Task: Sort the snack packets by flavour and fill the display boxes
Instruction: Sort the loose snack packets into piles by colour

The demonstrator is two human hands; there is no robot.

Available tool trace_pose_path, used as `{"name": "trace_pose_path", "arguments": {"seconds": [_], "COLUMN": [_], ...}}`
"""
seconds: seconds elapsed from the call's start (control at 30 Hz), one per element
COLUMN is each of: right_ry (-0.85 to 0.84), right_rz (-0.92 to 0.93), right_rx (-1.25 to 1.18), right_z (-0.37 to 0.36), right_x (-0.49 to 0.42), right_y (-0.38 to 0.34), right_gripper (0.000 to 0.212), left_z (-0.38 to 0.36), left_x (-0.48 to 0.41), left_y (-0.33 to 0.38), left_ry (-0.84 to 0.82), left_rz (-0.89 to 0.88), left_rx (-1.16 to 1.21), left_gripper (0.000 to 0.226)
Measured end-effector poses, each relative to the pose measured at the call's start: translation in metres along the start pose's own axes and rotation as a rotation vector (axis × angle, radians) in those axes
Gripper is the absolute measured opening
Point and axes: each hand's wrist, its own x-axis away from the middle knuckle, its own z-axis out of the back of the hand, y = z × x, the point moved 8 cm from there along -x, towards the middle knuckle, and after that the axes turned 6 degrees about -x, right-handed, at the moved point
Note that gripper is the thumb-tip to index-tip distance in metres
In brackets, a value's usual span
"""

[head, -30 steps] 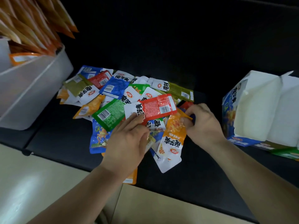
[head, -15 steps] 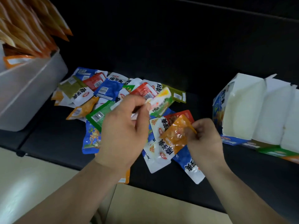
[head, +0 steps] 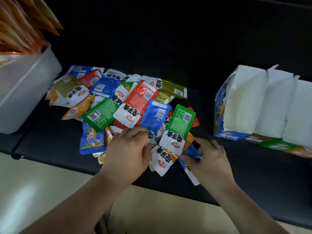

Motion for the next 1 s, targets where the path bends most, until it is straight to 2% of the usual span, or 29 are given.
{"name": "trace_pose_path", "arguments": {"seconds": [0.07, 0.13, 0.2, 0.27, 0.4, 0.53, 0.67, 0.7, 0.77, 0.83, 0.9, 1.0], "right_ry": [-0.025, -0.015, 0.038, 0.109, 0.137, 0.125, 0.155, 0.157, 0.148, 0.128, 0.113, 0.079], "right_rz": [-0.082, -0.154, -0.216, -0.235, -0.25, -0.302, -0.293, -0.284, -0.278, -0.288, -0.301, -0.302], "right_rx": [-0.116, -0.27, -0.426, -0.595, -0.788, -0.794, -0.847, -0.88, -0.95, -0.988, -0.99, -0.99], "right_z": [0.001, 0.005, 0.012, 0.021, 0.025, 0.017, 0.024, 0.026, 0.026, 0.022, 0.018, 0.014], "right_x": [0.0, 0.002, 0.005, 0.008, 0.01, 0.015, 0.018, 0.018, 0.017, 0.016, 0.016, 0.018], "right_y": [0.008, 0.016, 0.024, 0.024, 0.017, 0.025, 0.028, 0.027, 0.021, 0.016, 0.014, 0.012], "right_gripper": [0.047, 0.025, 0.017, 0.017, 0.014, 0.016, 0.015, 0.016, 0.016, 0.016, 0.015, 0.018], "left_z": [-0.006, -0.01, -0.011, -0.01, -0.004, -0.022, -0.013, -0.01, -0.012, -0.019, -0.024, -0.013], "left_x": [0.002, 0.003, 0.003, 0.0, -0.007, -0.002, -0.011, -0.016, -0.022, -0.022, -0.022, -0.024], "left_y": [0.001, 0.004, 0.006, 0.005, 0.015, 0.044, 0.029, 0.018, -0.002, -0.011, -0.016, -0.016], "left_ry": [-0.043, -0.081, -0.084, -0.054, 0.026, -0.107, -0.021, -0.017, -0.079, -0.13, -0.154, -0.101], "left_rz": [-0.001, -0.005, 0.008, 0.028, -0.015, -0.041, 0.022, 0.08, 0.201, 0.297, 0.354, 0.347], "left_rx": [-0.012, -0.046, -0.045, -0.022, 0.034, 0.009, 0.013, 0.001, 0.014, 0.141, 0.23, 0.266], "left_gripper": [0.019, 0.033, 0.049, 0.054, 0.039, 0.046, 0.029, 0.035, 0.061, 0.074, 0.067, 0.027]}}
